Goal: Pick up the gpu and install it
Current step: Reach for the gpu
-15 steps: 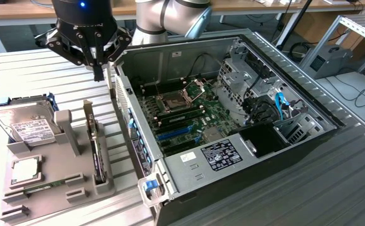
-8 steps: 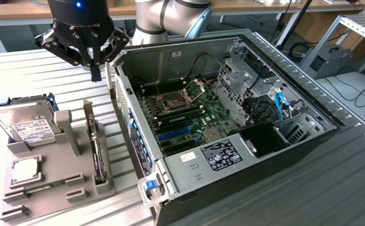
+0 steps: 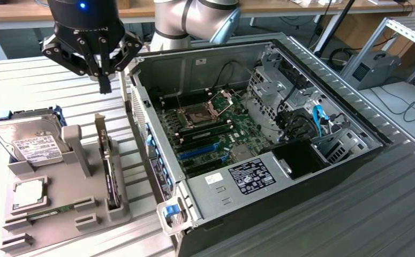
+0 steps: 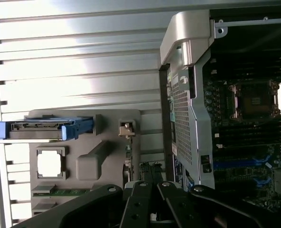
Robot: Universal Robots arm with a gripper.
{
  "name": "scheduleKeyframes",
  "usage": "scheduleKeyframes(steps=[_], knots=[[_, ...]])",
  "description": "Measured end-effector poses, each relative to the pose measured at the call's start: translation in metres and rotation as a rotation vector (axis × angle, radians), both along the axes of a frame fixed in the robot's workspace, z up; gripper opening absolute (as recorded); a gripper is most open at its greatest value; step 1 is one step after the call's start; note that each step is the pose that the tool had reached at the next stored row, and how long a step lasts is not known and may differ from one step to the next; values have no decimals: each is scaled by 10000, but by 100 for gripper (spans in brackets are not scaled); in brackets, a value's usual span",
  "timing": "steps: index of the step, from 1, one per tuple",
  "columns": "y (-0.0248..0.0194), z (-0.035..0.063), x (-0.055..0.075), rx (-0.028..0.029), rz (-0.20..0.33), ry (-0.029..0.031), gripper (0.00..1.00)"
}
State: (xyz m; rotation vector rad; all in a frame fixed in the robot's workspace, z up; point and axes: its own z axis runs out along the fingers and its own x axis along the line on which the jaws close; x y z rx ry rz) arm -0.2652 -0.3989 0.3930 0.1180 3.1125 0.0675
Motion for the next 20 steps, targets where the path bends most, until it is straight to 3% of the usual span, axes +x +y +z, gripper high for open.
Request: scheduleKeyframes(steps=[20], knots=[[0, -2, -127, 1, 1, -1, 11]])
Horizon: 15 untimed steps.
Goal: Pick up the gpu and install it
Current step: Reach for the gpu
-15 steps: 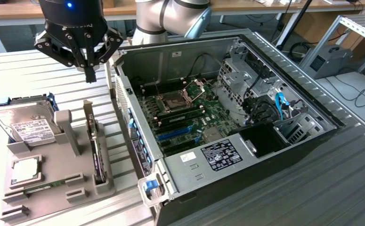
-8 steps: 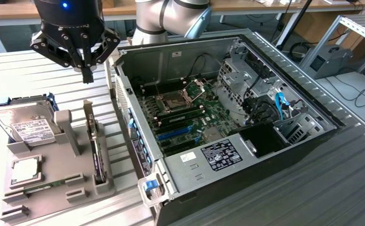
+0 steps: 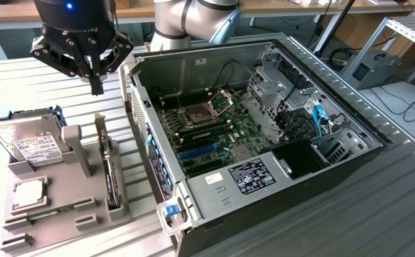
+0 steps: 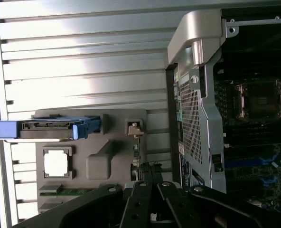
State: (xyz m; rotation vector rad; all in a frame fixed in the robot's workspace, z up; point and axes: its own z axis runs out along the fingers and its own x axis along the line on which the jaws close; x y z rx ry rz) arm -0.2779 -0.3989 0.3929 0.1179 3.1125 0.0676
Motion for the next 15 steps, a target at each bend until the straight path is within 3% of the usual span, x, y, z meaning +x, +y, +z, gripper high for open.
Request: scheduleKeyframes(steps=[15], knots=[[0, -1, -93, 0, 0, 0, 11]])
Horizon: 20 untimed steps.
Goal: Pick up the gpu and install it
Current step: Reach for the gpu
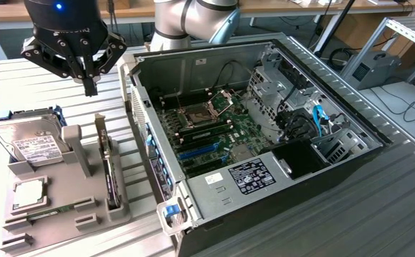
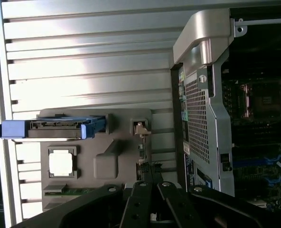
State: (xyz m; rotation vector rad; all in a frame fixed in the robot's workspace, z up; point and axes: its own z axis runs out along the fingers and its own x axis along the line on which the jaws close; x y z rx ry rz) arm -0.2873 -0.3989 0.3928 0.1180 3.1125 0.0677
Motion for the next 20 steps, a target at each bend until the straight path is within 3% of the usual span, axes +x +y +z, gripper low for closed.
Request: scheduleKeyframes(steps=[20], knots=[[0, 0, -142, -1, 0, 0, 11]])
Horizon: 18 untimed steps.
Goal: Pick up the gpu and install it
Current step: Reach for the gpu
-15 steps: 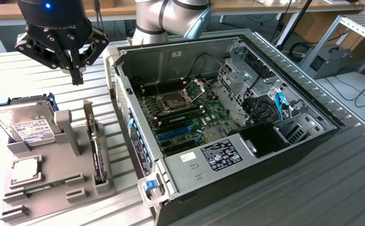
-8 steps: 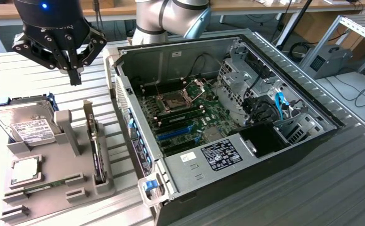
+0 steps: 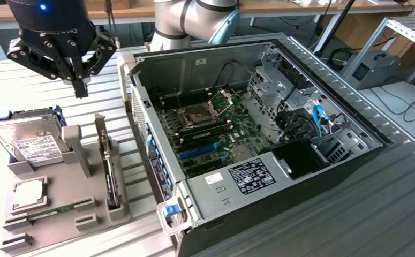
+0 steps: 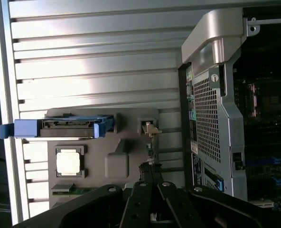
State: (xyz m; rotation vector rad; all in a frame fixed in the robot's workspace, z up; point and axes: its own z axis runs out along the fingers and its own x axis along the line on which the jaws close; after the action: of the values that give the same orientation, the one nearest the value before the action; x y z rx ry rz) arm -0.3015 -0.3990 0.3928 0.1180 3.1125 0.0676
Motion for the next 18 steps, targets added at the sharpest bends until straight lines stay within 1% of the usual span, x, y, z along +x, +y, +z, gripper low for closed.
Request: scheduleKeyframes(steps=[18], knots=[[0, -1, -105, 0, 0, 0, 11]])
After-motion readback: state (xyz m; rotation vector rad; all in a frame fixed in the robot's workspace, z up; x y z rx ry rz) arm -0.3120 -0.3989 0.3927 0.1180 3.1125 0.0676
